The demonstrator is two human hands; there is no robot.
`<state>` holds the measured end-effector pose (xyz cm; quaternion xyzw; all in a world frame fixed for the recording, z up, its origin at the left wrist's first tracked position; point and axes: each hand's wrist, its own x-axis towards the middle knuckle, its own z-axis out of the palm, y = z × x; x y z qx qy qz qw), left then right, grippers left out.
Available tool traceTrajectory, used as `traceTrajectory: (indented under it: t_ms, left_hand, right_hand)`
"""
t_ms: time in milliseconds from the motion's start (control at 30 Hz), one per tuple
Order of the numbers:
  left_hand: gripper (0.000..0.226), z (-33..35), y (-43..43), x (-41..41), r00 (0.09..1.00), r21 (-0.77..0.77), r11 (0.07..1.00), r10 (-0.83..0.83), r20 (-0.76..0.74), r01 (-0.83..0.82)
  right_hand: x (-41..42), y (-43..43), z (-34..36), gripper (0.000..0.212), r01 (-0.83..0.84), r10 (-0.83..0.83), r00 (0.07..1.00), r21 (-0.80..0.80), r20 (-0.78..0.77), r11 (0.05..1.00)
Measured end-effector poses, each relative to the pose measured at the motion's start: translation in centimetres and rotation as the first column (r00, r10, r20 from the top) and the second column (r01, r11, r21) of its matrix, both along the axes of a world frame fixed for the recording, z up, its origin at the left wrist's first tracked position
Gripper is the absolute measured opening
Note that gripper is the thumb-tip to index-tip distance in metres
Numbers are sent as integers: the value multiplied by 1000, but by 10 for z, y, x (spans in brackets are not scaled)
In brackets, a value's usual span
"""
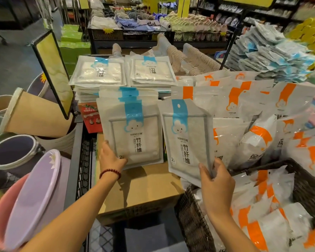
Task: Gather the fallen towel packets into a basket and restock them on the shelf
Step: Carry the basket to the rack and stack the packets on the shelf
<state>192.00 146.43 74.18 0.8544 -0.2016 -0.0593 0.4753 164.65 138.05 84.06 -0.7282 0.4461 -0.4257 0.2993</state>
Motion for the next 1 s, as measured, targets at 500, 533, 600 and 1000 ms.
traceTrajectory:
  t_ms: [500, 533, 600, 1000]
  left_hand:
    - [82, 16, 48, -2, 988, 199, 978, 38, 152, -68]
    - [81, 13, 62, 1, 984, 212, 972, 65, 169, -100]
    - [78, 8, 88, 5, 976, 266, 948, 132, 172, -175]
    - [31, -20, 125, -7, 963, 505, 835, 267, -24, -219]
  right_hand:
    - [22, 8, 3, 28, -116, 94, 970, 90, 223, 989]
    - [31, 7, 1, 25, -163, 123, 960, 145, 250, 976]
    - [53, 5, -7, 22, -243, 183, 949, 227, 255, 943]
    - [151, -16, -76, 30, -205, 175, 979, 481, 107, 852]
